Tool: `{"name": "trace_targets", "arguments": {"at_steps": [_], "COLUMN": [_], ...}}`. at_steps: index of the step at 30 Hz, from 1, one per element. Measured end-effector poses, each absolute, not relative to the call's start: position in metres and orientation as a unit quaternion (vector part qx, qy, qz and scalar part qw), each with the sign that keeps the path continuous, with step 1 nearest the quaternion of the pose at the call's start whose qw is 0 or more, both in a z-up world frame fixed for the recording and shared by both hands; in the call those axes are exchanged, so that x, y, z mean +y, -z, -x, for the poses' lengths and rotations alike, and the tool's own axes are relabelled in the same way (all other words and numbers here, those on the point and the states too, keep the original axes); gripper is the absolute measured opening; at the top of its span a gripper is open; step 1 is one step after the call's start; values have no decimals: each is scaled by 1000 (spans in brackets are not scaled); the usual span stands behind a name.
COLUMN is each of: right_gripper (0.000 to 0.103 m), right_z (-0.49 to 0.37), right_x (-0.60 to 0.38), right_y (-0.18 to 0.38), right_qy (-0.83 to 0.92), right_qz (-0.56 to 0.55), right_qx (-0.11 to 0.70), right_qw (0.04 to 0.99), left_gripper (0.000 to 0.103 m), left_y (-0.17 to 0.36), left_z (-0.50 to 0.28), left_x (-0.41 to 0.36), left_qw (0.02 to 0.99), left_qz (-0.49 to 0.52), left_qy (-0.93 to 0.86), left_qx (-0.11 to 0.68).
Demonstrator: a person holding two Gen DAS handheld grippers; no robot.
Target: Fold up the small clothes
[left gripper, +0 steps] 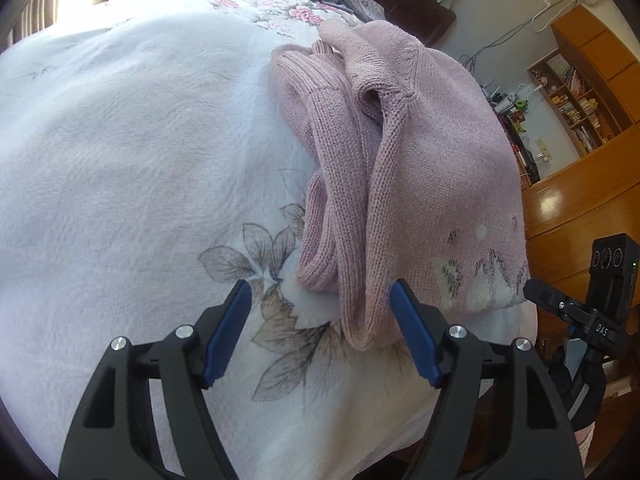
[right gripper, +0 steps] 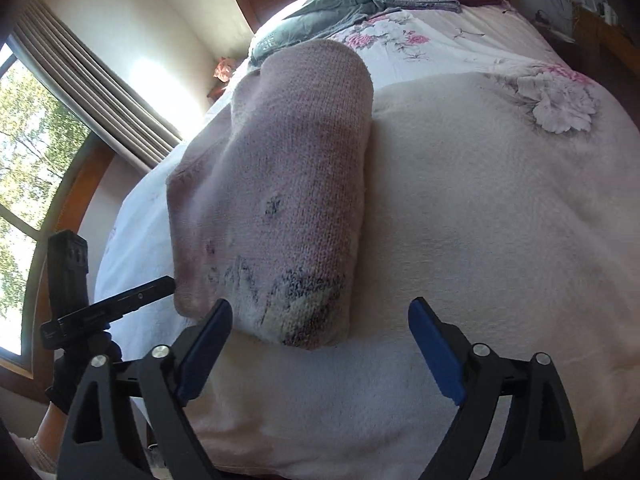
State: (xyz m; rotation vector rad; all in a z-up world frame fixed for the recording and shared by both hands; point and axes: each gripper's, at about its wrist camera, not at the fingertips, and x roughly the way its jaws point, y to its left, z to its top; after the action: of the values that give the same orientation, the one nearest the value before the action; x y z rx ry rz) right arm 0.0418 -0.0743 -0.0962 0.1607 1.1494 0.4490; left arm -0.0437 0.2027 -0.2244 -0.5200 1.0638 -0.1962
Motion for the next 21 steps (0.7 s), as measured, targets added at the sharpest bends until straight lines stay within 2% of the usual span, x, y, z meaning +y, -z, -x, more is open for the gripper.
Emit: {"name": "trace_targets", "arguments": {"at_steps": [9, 10, 21], "right_gripper": [93, 96, 99], "right_z": [-19, -18, 13], "right_x": [-72, -78, -56], "right_y": [64, 63, 13], "right_qy": [-151, -143, -104], "right_qz": [-49, -40, 15], "right_qx": [533, 532, 495], "right_qw": [831, 833, 863], "left_gripper": [85, 86, 86], "left_y": [178, 172, 130], "left_z": [74, 77, 99], "left_x": [189, 188, 179], "left_qw": [849, 850, 865], "left_qz": [184, 183, 148], "left_qy": [33, 33, 12], "left_qx": [495, 493, 480]}}
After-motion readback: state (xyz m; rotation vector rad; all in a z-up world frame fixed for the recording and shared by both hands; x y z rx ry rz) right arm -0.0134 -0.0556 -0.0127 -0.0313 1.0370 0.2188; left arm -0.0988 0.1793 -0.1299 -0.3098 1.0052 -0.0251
